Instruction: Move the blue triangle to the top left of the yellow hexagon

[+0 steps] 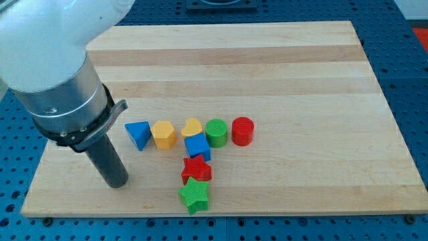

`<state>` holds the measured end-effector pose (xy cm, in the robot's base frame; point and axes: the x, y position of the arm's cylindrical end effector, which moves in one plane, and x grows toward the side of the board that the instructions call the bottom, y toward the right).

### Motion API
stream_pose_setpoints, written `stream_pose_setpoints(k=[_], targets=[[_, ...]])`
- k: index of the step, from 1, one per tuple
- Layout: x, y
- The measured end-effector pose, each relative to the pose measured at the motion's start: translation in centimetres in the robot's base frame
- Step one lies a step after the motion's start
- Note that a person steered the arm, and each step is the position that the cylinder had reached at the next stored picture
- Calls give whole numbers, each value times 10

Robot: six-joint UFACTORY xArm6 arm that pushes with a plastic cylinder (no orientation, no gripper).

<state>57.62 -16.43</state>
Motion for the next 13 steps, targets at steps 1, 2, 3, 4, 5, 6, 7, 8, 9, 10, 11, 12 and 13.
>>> stream_pose_setpoints(k=[1, 2, 3, 4, 5, 6, 7, 8, 9, 10, 11, 12, 13], targets=[[-10, 0], [-34, 5], [-45, 6], [-60, 6], [-61, 6], [-61, 6], [-52, 6], [-53, 9], [-68, 20], [-83, 20], [-100, 20], [-117, 20], [-123, 20]])
